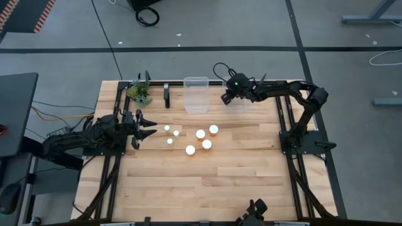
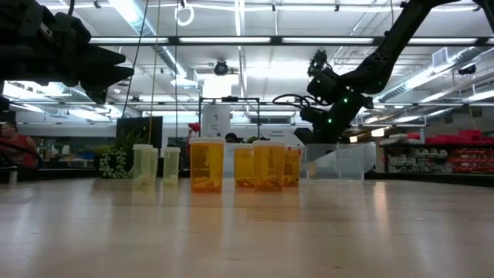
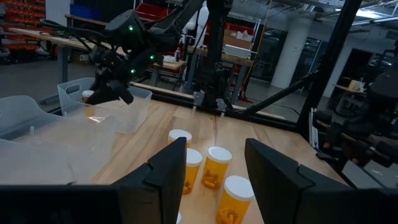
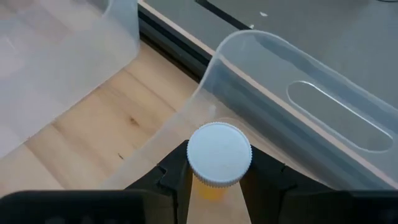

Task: Pick and place medicine bottles into bin by pill shape (circle, oval)
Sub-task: Put the small orange pill bottle into the right transparent bin

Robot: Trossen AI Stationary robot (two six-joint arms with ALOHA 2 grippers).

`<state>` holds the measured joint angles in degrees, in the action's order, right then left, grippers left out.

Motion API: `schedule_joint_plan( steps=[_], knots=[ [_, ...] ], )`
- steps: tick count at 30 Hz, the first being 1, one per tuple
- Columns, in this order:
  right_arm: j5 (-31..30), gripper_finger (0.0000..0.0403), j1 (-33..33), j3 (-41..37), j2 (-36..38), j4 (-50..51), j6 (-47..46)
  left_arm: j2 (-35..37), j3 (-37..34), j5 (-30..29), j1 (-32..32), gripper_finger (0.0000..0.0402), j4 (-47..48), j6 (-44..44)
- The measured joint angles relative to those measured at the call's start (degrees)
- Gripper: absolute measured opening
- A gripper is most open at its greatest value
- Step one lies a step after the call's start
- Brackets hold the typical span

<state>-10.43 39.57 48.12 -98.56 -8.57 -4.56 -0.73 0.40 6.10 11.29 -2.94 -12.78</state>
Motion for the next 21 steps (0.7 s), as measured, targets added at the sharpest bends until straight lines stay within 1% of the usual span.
schedule_joint_plan(
  steps=[5, 21],
  knots=[
    [-2.11, 0.0125, 0.07, 0.00, 0.00, -0.62, 0.01, 0.00, 0.00, -0.01, 0.00, 0.0172, 0.00, 0.00],
    [-1.66, 0.0125, -0.33, 0.00, -0.22, -0.82, -1.00, 0.00, 0.00, 0.00, 0.00, 0.0172, 0.00, 0.00]
  ],
)
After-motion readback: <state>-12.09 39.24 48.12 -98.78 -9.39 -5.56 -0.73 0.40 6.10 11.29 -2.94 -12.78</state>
